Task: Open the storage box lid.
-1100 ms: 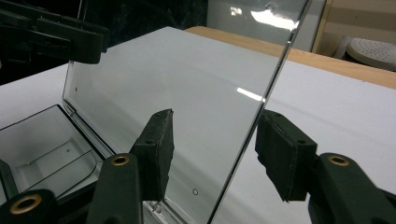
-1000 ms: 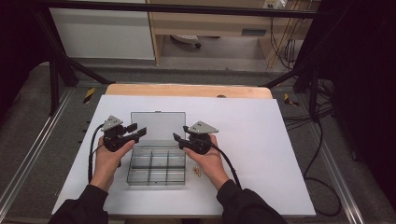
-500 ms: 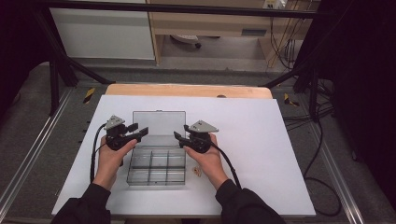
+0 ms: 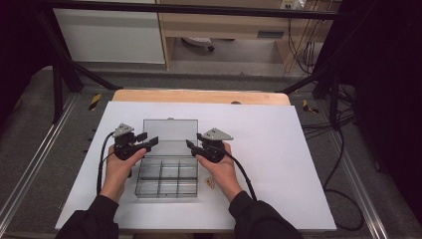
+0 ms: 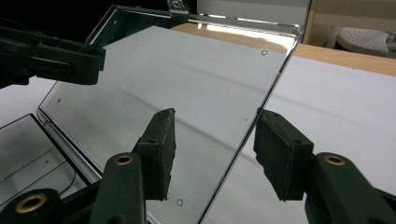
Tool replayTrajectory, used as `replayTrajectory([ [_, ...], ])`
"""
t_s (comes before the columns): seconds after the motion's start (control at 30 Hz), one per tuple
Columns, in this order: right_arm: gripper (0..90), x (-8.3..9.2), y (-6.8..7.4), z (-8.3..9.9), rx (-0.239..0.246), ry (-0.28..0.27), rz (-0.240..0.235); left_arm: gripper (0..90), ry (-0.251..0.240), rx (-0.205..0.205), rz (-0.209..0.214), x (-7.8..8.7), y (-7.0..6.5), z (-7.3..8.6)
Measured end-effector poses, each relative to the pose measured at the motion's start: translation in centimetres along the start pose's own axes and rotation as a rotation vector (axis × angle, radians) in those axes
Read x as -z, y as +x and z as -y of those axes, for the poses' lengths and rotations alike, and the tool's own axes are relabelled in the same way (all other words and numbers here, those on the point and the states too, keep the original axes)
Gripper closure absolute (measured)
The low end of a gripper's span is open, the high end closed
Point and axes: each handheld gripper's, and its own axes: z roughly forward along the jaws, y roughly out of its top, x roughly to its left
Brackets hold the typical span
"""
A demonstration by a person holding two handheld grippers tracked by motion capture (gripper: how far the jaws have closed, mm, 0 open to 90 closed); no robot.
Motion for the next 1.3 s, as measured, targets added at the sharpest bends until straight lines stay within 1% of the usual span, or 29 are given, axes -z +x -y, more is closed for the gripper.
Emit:
replayTrajectory([
  [0.23, 49.1, -0.05, -0.18, 0.06, -0.009, 0.005, -0.006, 41.6, 0.006, 0.005, 0.002, -0.1, 0.05, 0.06],
  [0.73, 48.3, -0.21, -0.37, 0.22, -0.049, 0.021, -0.021, 41.2, 0.022, 0.024, 0.014, -0.23, 0.26, 0.32],
  [1.23, 46.7, -0.34, -0.67, 0.41, -0.069, 0.041, -0.021, 40.7, 0.044, 0.037, 0.013, -0.39, 0.5, 0.63],
  [1.3, 46.7, -0.35, -0.7, 0.46, -0.068, 0.046, -0.018, 40.6, 0.049, 0.045, 0.012, -0.43, 0.53, 0.69],
])
